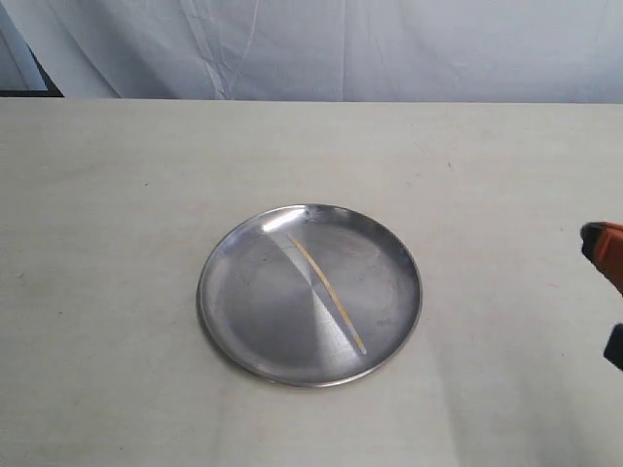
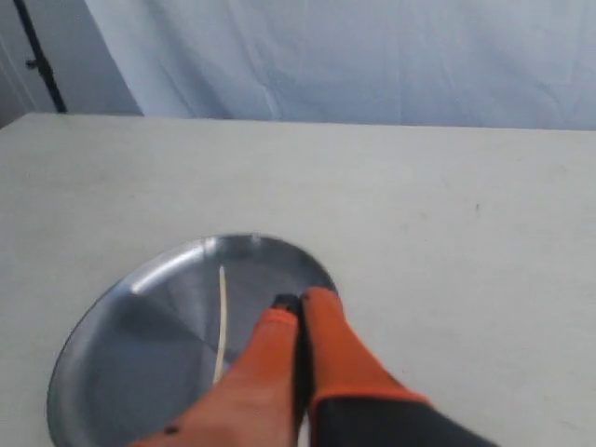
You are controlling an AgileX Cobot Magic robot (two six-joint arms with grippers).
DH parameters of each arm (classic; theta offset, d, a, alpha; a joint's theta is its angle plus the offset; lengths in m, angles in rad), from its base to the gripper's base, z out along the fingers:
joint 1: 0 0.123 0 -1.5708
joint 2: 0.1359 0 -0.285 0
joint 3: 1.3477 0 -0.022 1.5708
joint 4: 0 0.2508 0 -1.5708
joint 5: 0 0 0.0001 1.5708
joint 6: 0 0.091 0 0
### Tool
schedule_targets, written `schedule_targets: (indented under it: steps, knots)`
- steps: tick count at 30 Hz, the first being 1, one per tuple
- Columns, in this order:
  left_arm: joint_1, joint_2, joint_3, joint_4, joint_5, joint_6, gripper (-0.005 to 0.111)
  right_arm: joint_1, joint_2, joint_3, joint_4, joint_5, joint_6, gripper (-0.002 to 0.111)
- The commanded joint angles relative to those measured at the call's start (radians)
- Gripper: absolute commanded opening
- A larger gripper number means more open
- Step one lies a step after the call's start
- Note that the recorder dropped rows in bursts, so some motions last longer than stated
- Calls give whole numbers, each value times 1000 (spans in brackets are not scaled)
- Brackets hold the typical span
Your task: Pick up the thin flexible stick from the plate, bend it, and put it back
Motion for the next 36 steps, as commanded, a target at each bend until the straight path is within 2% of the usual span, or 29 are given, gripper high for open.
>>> schedule_targets:
  steps: [1,8,12,36]
  knots:
    - [-4,7,4,1,4,-3,0,-133,-194,171,56,-214,-3,2]
    - [-4,7,4,1,-6,-3,0,-314,-392,251,80,-112,-3,2]
    - [-4,7,4,1,-6,-3,0,-375,-394,251,80,-52,-3,2]
    - [-4,7,4,1,-6,-3,0,-383,-394,251,87,-52,-3,2]
